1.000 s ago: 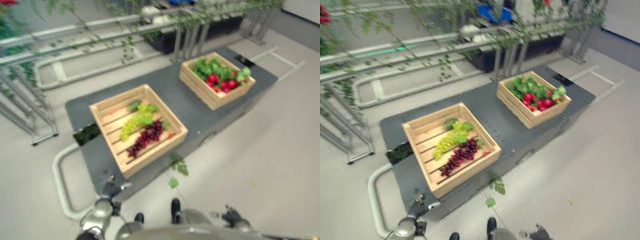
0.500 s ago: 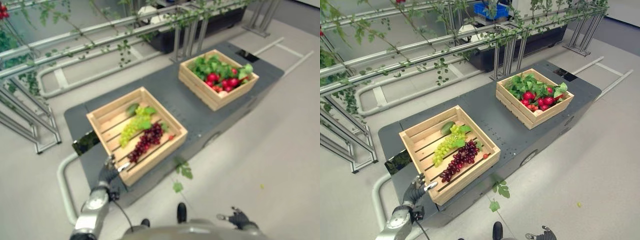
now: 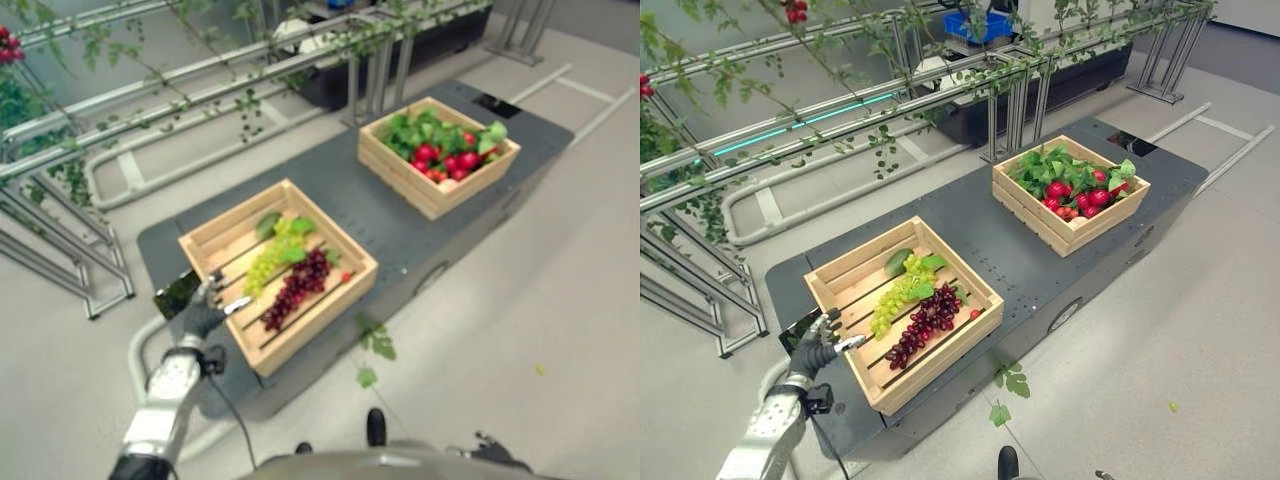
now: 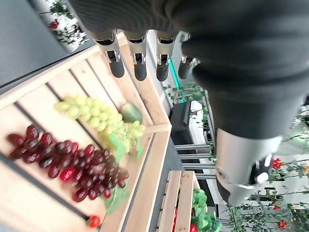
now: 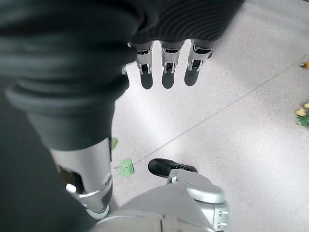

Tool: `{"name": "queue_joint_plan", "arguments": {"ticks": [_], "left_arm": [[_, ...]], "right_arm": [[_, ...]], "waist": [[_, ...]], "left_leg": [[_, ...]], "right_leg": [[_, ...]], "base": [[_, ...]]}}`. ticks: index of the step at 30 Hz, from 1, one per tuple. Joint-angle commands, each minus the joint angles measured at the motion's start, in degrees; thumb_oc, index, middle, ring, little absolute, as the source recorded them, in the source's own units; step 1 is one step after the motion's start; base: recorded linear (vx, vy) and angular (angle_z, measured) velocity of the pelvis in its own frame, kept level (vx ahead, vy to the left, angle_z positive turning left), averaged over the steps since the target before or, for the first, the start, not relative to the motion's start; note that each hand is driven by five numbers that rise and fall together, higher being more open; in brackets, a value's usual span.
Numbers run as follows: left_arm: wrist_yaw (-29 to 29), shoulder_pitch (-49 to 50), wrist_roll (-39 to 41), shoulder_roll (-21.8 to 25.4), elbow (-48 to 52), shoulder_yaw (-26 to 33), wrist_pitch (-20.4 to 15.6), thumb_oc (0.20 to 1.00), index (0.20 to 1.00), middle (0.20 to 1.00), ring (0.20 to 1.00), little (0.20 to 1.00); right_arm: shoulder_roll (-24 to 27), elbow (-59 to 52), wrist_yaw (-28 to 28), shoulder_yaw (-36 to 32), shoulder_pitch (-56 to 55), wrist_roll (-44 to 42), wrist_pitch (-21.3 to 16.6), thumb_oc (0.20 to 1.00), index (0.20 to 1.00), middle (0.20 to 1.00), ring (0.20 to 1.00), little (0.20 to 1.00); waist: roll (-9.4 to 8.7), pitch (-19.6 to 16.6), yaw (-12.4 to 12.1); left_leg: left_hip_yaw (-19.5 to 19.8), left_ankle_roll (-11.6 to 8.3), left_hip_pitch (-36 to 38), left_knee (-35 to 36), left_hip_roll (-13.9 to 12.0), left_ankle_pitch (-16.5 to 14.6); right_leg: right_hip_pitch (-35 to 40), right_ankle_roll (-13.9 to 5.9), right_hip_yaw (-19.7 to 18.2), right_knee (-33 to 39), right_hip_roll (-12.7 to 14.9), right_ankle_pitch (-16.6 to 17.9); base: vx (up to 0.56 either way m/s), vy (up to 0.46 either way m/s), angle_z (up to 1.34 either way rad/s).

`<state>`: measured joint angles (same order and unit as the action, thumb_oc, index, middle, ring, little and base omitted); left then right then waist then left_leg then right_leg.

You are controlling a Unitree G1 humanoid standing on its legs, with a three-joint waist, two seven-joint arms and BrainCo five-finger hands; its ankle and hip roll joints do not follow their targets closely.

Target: Pick up the fruits from the basket on one side to the basket on the other side

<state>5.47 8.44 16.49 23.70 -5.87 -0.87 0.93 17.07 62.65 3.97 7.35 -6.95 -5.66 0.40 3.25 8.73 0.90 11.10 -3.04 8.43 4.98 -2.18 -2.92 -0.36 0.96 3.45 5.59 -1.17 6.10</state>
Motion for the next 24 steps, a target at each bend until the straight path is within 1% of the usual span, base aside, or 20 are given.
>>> {"name": "queue_joint_plan", "arguments": {"ticks": [1,2,3,4,6,8,9,10,11,17,20,24], "left_arm": [[0.45,-5.61,-4.58,4.08,-0.08,3.33,-1.33,1.000,1.000,1.000,1.000,1.000],[0.44,-5.58,-4.57,4.09,-0.10,3.32,-1.33,1.000,1.000,1.000,1.000,1.000],[0.83,-9.66,-6.30,6.03,-2.77,2.89,-0.62,1.000,1.000,1.000,1.000,1.000],[0.83,-9.64,-6.29,6.03,-2.81,2.86,-0.63,1.000,1.000,1.000,1.000,1.000],[0.84,-16.20,-7.72,9.23,-7.53,0.48,0.51,1.000,1.000,1.000,1.000,1.000],[1.51,-20.06,-8.38,11.24,-10.11,-0.89,0.80,1.000,1.000,1.000,1.000,1.000],[1.53,-20.35,-8.34,11.28,-10.36,-1.04,0.70,1.000,1.000,1.000,1.000,1.000],[2.06,-22.55,-9.61,12.22,-11.51,-2.09,0.84,1.000,1.000,1.000,1.000,1.000],[3.37,-26.48,-11.23,13.42,-13.48,-4.07,0.85,1.000,1.000,1.000,1.000,1.000],[4.94,-36.95,-11.62,15.11,-21.89,-10.26,0.87,1.000,1.000,1.000,1.000,1.000],[5.29,-41.49,-11.66,15.22,-26.65,-13.44,1.15,1.000,1.000,1.000,1.000,1.000],[5.79,-45.31,-12.69,14.89,-30.24,-16.22,1.55,1.000,1.000,1.000,1.000,1.000]], "right_arm": [[0.29,1.67,-0.60,0.88,1.83,1.28,-0.01,1.000,1.000,1.000,1.000,1.000],[0.28,1.70,-0.59,0.90,1.80,1.29,0.00,1.000,1.000,1.000,1.000,1.000],[0.34,1.88,-0.64,1.30,2.67,1.38,0.11,1.000,1.000,1.000,1.000,1.000],[0.33,1.91,-0.63,1.32,2.64,1.39,0.12,1.000,1.000,1.000,1.000,1.000],[1.02,1.76,-0.69,2.17,3.58,1.41,0.47,1.000,1.000,1.000,1.000,1.000],[1.50,0.69,-0.70,2.43,4.17,1.22,0.41,1.000,1.000,1.000,1.000,1.000],[1.47,0.66,-0.70,2.34,4.23,1.21,0.45,1.000,1.000,1.000,1.000,1.000],[1.60,0.20,-0.63,2.54,4.49,1.10,0.45,1.000,1.000,1.000,1.000,1.000],[1.79,-0.02,-0.38,2.88,5.30,0.65,0.31,1.000,1.000,1.000,1.000,1.000],[2.65,0.55,0.43,4.33,7.97,-0.63,-0.07,1.000,1.000,1.000,1.000,1.000],[2.89,0.56,1.01,5.03,8.97,-1.12,-0.18,1.000,1.000,1.000,1.000,1.000],[2.62,0.95,1.49,5.22,9.38,-1.88,-0.38,1.000,1.000,1.000,1.000,1.000]], "waist": [[-2.70,-0.73,1.77],[-2.53,-0.82,1.74],[-2.48,-0.50,2.08],[-2.30,-0.59,2.05],[-1.80,0.30,2.87],[-1.52,1.30,3.34],[-1.54,1.36,3.27],[-1.46,1.82,3.52],[-1.30,3.03,3.93],[-0.99,6.50,4.89],[-0.99,8.16,5.38],[-0.98,9.22,5.73]], "left_leg": [[-0.08,0.66,-2.38,0.02,4.23,-2.21],[-0.08,0.70,-2.06,0.02,4.00,-2.89],[-0.15,0.61,-2.54,0.02,4.20,-2.14],[-0.15,0.65,-2.22,0.02,3.97,-2.81],[-0.37,0.48,-2.68,0.02,4.00,-2.64],[-0.61,0.39,-3.25,0.02,4.00,-2.39],[-0.60,0.38,-3.30,0.02,4.00,-2.38],[-0.70,0.39,-3.70,0.02,4.06,-2.22],[-0.87,0.39,-4.67,0.02,4.27,-1.80],[-1.73,0.64,-7.95,-0.02,5.03,-0.37],[-2.32,0.80,-9.40,-0.26,5.30,0.21],[-2.77,1.04,-10.22,-0.24,5.62,0.55]], "right_leg": [[0.17,-6.99,-1.47,-0.59,1.54,-5.08],[0.48,-6.96,-1.47,-0.59,1.31,-5.67],[0.01,-7.07,-1.67,-0.59,1.59,-4.95],[0.32,-7.04,-1.67,-0.59,1.36,-5.54],[-0.19,-7.19,-1.67,-0.59,1.42,-5.24],[-1.05,-7.33,-1.84,-0.59,1.57,-4.81],[-1.09,-7.33,-1.84,-0.59,1.57,-4.78],[-1.59,-7.36,-1.89,-0.59,1.58,-4.55],[-2.66,-7.43,-2.16,-0.59,1.62,-4.04],[-6.17,-7.67,-3.35,-0.59,1.97,-2.32],[-7.73,-7.79,-3.95,-0.59,2.18,-1.51],[-8.87,-7.99,-4.55,-0.59,2.45,-0.92]], "base": [[0.06,0.000,-0.01],[0.00,0.000,0.00],[0.04,0.006,0.01],[0.00,0.000,0.00],[-0.03,0.012,0.00],[-0.06,0.021,-0.02],[-0.06,0.014,-0.05],[-0.09,0.014,0.00],[-0.11,0.019,-0.04],[-0.08,0.016,-0.11],[-0.06,0.012,-0.06],[-0.03,0.024,-0.13]]}}
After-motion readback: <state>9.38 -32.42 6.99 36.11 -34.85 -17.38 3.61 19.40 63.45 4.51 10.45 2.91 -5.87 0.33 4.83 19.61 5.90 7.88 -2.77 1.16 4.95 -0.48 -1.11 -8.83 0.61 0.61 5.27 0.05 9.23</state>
